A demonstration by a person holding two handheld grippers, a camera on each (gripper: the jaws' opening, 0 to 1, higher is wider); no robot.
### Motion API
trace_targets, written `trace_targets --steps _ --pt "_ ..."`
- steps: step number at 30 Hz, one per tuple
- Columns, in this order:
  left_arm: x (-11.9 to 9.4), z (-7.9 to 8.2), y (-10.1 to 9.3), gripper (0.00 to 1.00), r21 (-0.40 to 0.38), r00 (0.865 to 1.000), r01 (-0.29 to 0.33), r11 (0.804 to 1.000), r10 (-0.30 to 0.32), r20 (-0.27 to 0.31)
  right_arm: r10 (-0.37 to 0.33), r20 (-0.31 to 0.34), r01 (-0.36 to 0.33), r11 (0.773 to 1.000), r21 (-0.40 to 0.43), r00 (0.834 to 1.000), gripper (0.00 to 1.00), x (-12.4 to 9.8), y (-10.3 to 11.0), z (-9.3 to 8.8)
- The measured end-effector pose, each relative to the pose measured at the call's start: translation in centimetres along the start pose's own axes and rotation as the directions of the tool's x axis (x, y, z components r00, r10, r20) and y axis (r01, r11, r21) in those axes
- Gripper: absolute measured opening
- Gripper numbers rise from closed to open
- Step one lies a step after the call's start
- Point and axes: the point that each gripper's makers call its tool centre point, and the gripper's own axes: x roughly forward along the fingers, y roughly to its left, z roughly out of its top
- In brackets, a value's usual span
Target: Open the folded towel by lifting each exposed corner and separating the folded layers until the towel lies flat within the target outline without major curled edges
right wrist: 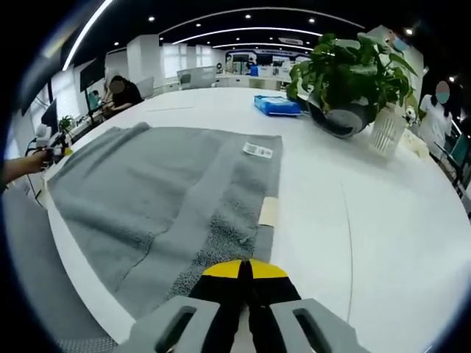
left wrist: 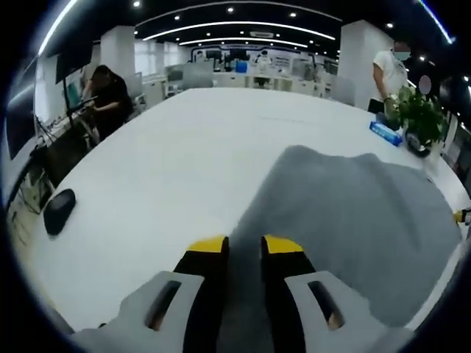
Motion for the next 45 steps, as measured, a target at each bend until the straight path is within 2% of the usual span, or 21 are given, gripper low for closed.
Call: trace_targets --steps 6,12,18,25,27,32,36,39,42,45 --pt "0.7 -0.7 0.4 0.07 -0.029 1.0 -0.011 1.0 0.01 -0.021 -0.004 0.001 0.004 1.0 0.009 1.0 0.0 0.0 0.0 0.0" --pt "-0.3 -0.3 -0.3 0.03 -0.012 1.0 -0.004 1.0 0.004 -0.02 -0.011 0.001 0.011 1.0 0.003 1.0 0.0 0.0 0.1 0.0" --pt "-2.2 0.3 -2.1 0.02 0.028 0.999 0.024 0.999 -0.025 0.034 -0.019 0.007 0.019 1.0 0.012 1.0 0.0 -0.1 0.1 0.0" --pt "-3.7 0.0 -5.3 0.02 0.097 0.993 0.089 0.991 -0.096 0.068 -0.029 0.001 0.029 1.0 0.0 1.0 0.0 -0.1 0.1 0.0" --pt "-4.0 -0.4 -6.7 0.02 0.135 0.99 0.121 0.983 -0.13 0.061 -0.031 -0.001 0.031 1.0 -0.004 1.0 0.0 -0.1 0.1 0.0" --pt "-4.4 -1.8 -9.3 0.02 0.253 0.984 0.174 0.952 -0.181 0.002 -0.034 -0.006 0.034 0.999 -0.009 0.999 0.0 -0.1 0.1 0.0" --pt "-4.3 -3.5 -11.2 0.02 0.321 0.972 0.234 0.918 -0.224 -0.068 -0.037 -0.009 0.037 0.999 -0.012 0.999 0.0 -0.1 0.2 0.0" --pt "-4.3 -4.7 -12.3 0.02 0.391 0.964 0.265 0.881 -0.241 -0.11 -0.04 -0.007 0.04 0.999 -0.011 0.999 0.0 -0.1 0.2 0.0" --pt "-4.4 -4.8 -12.6 0.02 0.399 0.964 0.267 0.877 -0.245 -0.107 -0.043 -0.006 0.043 0.999 -0.011 0.999 0.0 -0.1 0.2 0.0" --pt "-4.7 -4.5 -13.0 0.03 0.393 0.956 0.292 0.872 -0.262 -0.129 -0.045 -0.008 0.044 0.999 -0.014 0.999 0.0 -0.1 0.1 0.0"
